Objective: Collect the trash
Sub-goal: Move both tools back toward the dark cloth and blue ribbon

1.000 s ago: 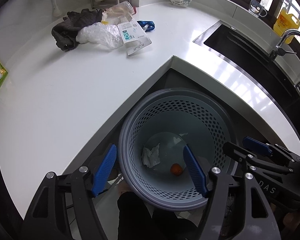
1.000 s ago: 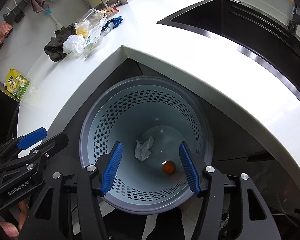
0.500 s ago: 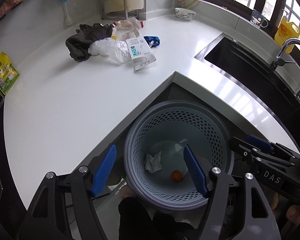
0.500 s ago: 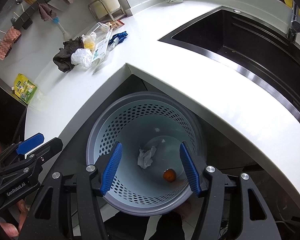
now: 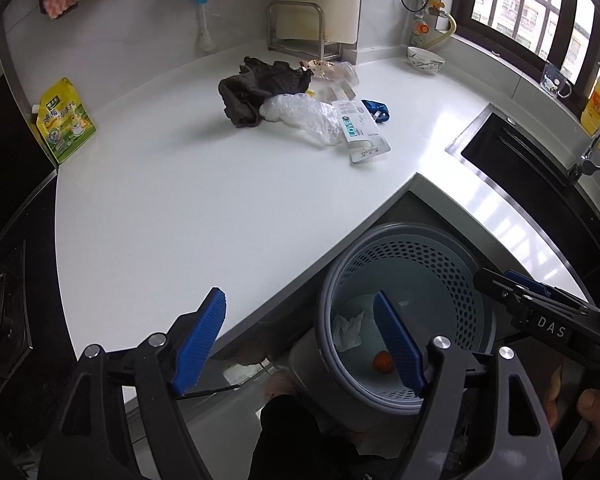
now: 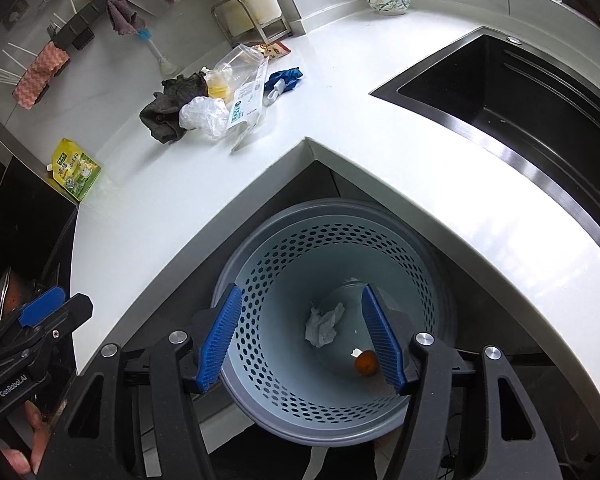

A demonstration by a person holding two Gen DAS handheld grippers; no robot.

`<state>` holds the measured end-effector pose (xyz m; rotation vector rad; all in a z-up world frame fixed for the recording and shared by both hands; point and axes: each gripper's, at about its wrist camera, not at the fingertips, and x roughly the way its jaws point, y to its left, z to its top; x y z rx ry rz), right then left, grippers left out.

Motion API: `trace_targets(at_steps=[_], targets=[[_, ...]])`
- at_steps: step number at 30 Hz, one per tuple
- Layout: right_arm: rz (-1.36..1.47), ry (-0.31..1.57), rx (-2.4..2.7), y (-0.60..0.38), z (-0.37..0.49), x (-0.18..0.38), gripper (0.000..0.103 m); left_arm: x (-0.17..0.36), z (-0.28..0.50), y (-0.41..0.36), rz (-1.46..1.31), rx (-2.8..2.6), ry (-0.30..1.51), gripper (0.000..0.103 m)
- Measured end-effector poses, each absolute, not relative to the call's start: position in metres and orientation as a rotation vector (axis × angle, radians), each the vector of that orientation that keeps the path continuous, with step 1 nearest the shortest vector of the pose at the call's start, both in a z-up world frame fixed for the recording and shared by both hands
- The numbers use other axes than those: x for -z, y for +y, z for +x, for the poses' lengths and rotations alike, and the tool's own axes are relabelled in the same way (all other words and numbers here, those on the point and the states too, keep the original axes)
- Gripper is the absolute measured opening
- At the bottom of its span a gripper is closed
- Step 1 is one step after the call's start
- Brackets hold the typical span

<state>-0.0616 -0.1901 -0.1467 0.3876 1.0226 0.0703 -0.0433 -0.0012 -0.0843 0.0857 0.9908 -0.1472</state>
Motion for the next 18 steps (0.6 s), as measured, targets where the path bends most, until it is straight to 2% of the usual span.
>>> trace_targets(at_steps=[7, 18], targets=[[0.360, 1.003, -0.054, -0.180, -0.034, 0.131, 0.060, 0.073, -0.001, 0.020, 0.039, 0.143, 0.968, 0.076], [0.353, 0.932, 0.032, -0.177, 0.022, 0.103, 0.064, 0.061, 0.080, 0.036, 0.045, 0.188, 0.924, 0.086]])
